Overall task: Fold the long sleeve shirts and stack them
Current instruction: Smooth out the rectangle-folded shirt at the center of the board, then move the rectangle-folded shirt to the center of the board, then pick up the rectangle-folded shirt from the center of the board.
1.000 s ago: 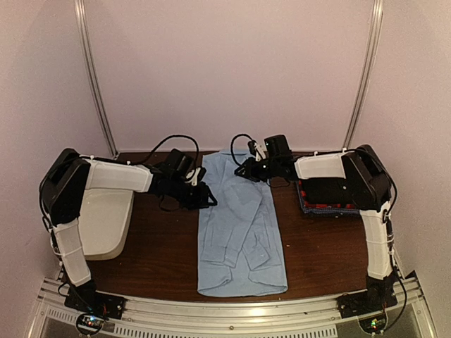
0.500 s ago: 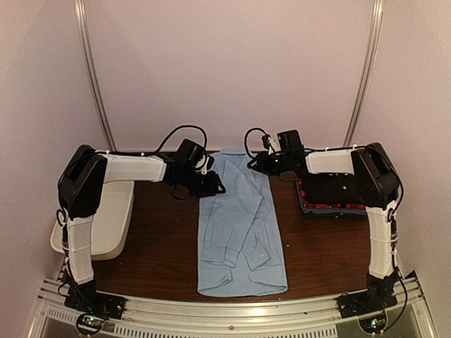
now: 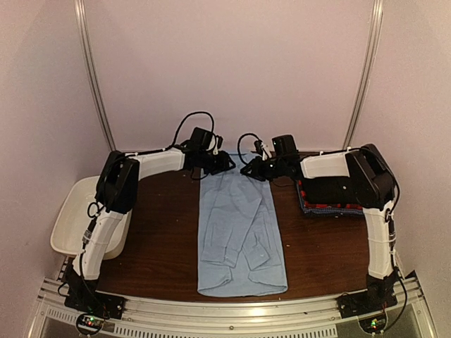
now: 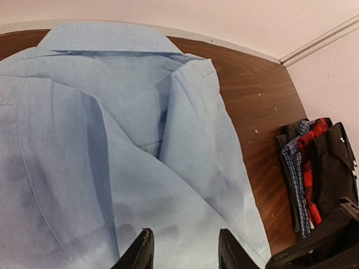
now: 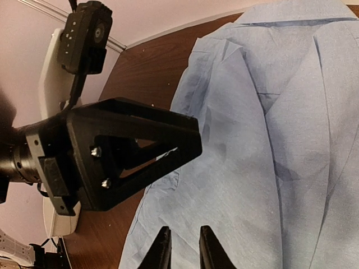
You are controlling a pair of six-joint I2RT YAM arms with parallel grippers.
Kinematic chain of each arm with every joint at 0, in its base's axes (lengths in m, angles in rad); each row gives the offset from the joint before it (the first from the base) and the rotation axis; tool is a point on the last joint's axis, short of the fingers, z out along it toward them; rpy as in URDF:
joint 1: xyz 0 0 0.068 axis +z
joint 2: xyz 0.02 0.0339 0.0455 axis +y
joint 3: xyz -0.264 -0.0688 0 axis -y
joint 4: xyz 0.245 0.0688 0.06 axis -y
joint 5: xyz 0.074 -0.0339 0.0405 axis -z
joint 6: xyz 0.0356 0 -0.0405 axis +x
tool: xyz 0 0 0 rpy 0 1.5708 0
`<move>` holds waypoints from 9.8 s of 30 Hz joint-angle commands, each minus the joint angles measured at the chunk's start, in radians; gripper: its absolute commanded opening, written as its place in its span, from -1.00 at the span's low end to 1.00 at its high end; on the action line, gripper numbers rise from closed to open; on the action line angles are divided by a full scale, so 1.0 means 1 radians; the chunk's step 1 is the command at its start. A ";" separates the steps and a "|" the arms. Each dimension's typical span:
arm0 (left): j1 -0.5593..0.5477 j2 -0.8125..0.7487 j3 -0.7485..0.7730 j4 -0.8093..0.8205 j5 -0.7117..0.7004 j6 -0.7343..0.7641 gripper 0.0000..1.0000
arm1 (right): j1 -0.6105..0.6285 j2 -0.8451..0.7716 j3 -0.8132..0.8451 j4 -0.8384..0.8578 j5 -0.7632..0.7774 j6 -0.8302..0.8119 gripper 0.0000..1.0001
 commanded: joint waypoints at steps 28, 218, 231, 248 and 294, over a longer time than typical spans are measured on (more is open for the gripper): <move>0.104 0.164 0.295 0.164 0.069 0.000 -0.17 | -0.059 0.180 0.066 0.038 -0.007 0.118 -0.71; -0.033 -0.796 -1.252 0.061 0.159 -0.112 -0.32 | 0.162 -0.653 -0.915 -0.119 0.130 0.018 -0.18; -0.098 -0.815 -1.296 0.090 0.158 -0.178 -0.29 | 0.221 -0.696 -1.027 -0.052 0.067 0.097 -0.17; -0.127 -0.767 -1.309 0.166 0.225 -0.231 -0.36 | 0.233 -0.658 -1.079 0.114 0.026 0.205 -0.31; -0.093 -0.948 -1.476 0.579 0.454 -0.604 -1.00 | 0.248 -0.742 -0.953 0.240 0.000 0.358 -1.00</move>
